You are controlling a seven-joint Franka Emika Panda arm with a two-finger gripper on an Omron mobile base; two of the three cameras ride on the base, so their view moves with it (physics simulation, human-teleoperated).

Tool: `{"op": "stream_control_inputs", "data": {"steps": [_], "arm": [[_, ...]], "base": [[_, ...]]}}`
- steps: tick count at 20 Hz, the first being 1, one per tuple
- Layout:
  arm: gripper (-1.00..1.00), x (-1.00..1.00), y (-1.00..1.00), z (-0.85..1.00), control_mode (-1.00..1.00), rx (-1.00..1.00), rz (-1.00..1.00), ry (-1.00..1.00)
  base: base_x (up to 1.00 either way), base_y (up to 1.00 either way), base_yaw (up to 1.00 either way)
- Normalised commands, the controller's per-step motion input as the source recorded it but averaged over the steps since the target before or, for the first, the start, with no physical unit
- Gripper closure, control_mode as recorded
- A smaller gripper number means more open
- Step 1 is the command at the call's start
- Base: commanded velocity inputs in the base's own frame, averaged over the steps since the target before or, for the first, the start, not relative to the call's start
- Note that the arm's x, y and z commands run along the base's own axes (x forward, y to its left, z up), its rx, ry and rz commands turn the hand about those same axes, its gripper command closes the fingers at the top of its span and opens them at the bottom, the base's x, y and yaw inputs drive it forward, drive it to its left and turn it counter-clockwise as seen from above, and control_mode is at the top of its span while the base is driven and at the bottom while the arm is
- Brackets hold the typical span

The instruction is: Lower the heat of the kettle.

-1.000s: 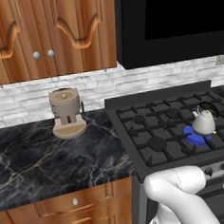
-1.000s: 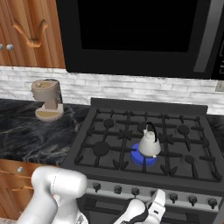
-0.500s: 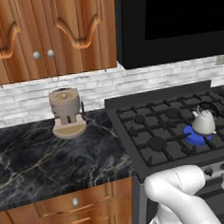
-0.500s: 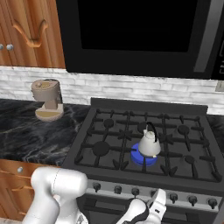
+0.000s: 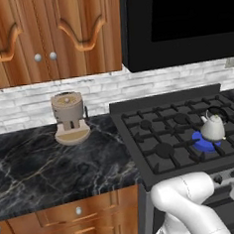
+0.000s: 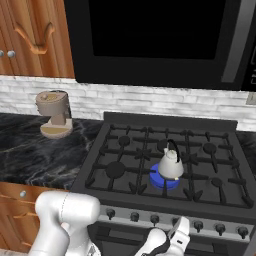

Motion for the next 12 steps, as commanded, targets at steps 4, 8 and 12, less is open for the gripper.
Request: {"op": "stream_control_inputs", "data": {"steps": [4,8,12], "arm": [[-1.00,0.16,0.00,-0.13,-1.00,0.00,0.00,0.00],[1.00,0.20,0.00,-0.09,-1.00,0.00,0.00,0.00],[1.00,0.09,0.00,-0.01,-1.00,0.00,0.00,-0.02]], "base": [[0.00,0.00,0.00],[0.00,0.00,0.00],[0.00,0.00,0.00]]}}
